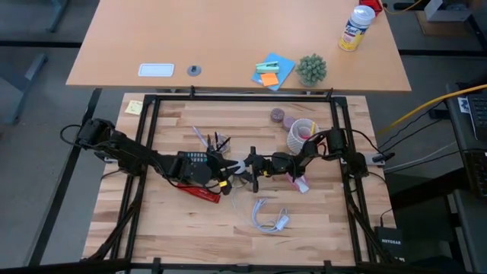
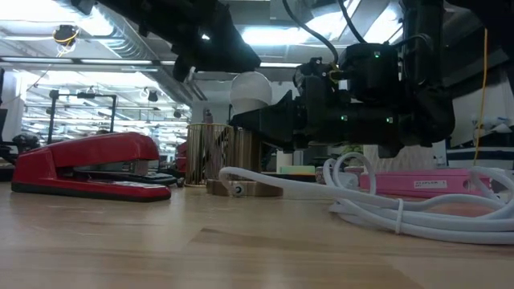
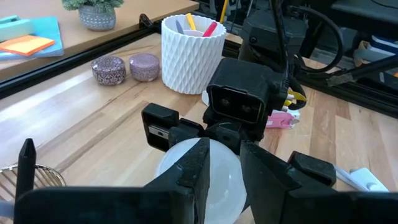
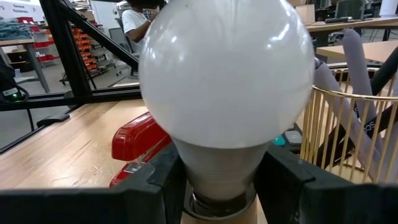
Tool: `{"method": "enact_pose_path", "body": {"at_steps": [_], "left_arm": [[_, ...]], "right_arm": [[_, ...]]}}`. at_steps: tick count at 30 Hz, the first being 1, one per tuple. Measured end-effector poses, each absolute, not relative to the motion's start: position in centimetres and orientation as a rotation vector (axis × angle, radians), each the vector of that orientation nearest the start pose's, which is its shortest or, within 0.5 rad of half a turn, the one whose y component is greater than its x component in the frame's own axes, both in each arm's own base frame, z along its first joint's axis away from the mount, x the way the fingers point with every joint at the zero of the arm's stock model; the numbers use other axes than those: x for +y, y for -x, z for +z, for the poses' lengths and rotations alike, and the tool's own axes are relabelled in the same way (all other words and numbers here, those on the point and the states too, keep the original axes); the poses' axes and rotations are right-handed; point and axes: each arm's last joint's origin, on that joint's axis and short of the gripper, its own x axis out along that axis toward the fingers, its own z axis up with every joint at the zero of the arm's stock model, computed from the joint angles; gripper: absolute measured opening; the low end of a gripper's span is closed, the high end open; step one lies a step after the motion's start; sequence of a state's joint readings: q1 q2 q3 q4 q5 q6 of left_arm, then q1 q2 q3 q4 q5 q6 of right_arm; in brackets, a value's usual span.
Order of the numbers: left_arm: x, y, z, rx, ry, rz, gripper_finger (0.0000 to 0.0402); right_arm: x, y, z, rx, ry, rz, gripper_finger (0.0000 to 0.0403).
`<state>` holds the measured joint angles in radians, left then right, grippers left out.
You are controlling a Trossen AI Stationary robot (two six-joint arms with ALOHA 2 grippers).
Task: Screw lightbulb
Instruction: Insert the white lightbulb into the gold lamp
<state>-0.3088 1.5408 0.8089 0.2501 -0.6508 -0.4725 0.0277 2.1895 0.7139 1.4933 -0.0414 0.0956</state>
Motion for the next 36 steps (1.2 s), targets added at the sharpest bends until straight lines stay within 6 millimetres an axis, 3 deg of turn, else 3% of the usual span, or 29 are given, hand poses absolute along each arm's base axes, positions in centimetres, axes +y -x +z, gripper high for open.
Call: {"method": "enact_pose_path", "body": {"at_steps": [7,19,36], "left_arm": [[-7.91,-30.52,20.55,0.342,0.239,0.424,0.0082],[-8.16,-30.45,20.45,0.354,0.237,0.404,0.0082],[-8.07,-30.43,20.41,0.35,0.232,0.426,0.0081]], "right_arm": [[1.09,-35.26,8.21,-0.013,-0.096,0.069,0.0165],[1.03,-35.23,8.26,-0.021,-0.101,0.072,0.0252],[1.24,-34.76,8.61,-0.027,-0.098,0.15,0.0253]]}}
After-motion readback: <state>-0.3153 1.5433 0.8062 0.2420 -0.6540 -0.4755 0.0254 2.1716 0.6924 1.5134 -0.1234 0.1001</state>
